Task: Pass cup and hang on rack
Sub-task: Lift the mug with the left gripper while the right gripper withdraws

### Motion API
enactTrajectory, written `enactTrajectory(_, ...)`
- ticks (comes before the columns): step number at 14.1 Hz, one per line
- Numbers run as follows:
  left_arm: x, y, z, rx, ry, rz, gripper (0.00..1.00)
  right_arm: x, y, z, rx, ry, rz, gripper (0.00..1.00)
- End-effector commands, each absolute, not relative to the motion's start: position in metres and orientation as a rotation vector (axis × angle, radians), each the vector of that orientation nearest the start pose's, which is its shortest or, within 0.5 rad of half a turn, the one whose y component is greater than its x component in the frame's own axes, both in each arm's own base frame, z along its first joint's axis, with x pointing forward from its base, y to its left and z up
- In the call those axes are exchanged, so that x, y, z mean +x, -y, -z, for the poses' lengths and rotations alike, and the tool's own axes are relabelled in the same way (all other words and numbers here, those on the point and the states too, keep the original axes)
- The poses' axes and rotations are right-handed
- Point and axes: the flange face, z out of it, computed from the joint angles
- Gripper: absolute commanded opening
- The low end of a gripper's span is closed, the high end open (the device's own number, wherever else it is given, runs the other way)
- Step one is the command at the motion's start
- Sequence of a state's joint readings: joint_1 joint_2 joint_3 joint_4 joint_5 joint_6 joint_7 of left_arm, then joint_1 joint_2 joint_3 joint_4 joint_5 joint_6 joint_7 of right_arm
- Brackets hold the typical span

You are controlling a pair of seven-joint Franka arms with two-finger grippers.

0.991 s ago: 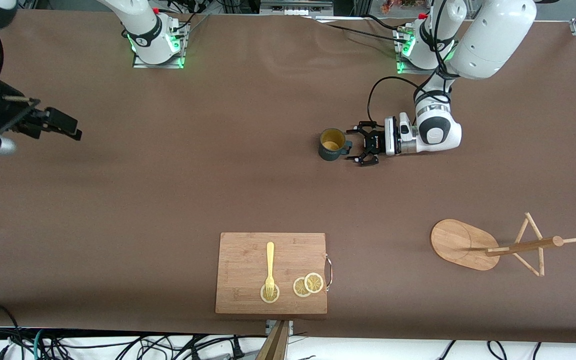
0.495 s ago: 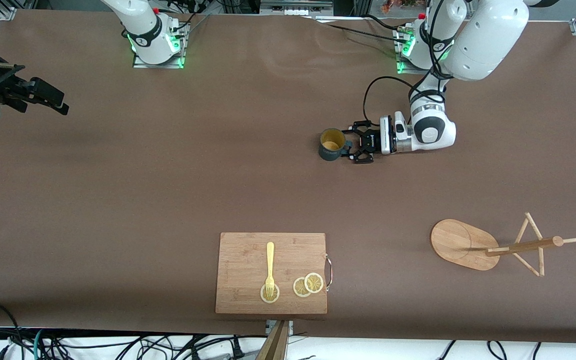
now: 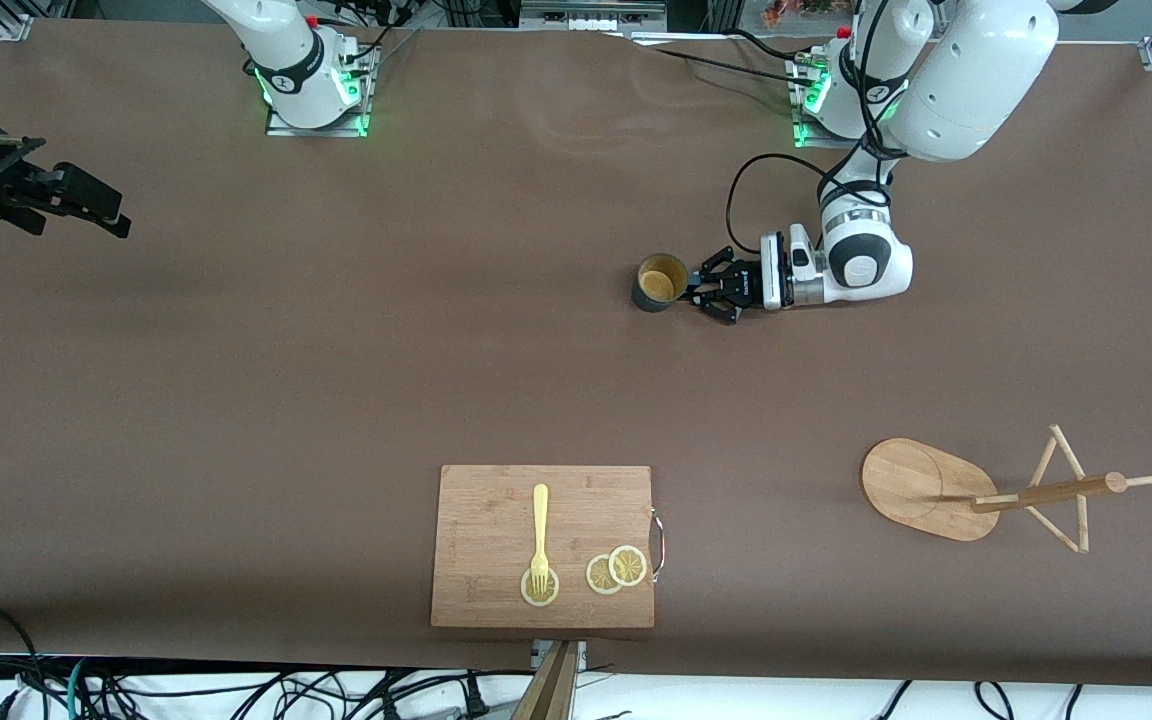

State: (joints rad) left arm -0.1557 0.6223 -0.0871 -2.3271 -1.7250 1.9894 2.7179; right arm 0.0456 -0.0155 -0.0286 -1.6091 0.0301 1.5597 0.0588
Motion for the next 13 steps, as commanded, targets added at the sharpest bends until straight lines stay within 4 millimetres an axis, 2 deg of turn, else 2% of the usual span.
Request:
enactTrajectory(1, 0.420, 0.166, -0.083, 1.610, 1.185, -0.921, 0.00, 0.550, -0.010, -0.620, -3.117, -0.031, -0.056, 1.00)
enactTrajectory(3, 0.432, 0.157, -0.099, 1.666, 1.073, -0.869, 0.00, 0.555, -0.011, -0.616, -3.111, -0.048, -0.051, 1.00)
enactTrajectory(4, 0.439, 0.148, -0.111, 1.689, 1.029, -0.821, 0.00, 0.558, -0.013, -0.622, -3.111, -0.028, -0.030, 1.00)
enactTrajectory(7, 0.463, 0.112, -0.162, 1.788, 0.861, -0.643, 0.00, 0.556, -0.031, -0.623, -3.148, 0.028, -0.045, 1.00)
enactTrajectory(10, 0.480, 0.064, -0.223, 1.806, 0.588, -0.507, 0.00, 0.556, -0.040, -0.623, -3.169, 0.101, -0.044, 1.00)
enactTrajectory(13, 0.494, -0.005, -0.279, 1.793, 0.299, -0.384, 0.00, 0.555, -0.044, -0.623, -3.181, 0.126, -0.041, 1.00)
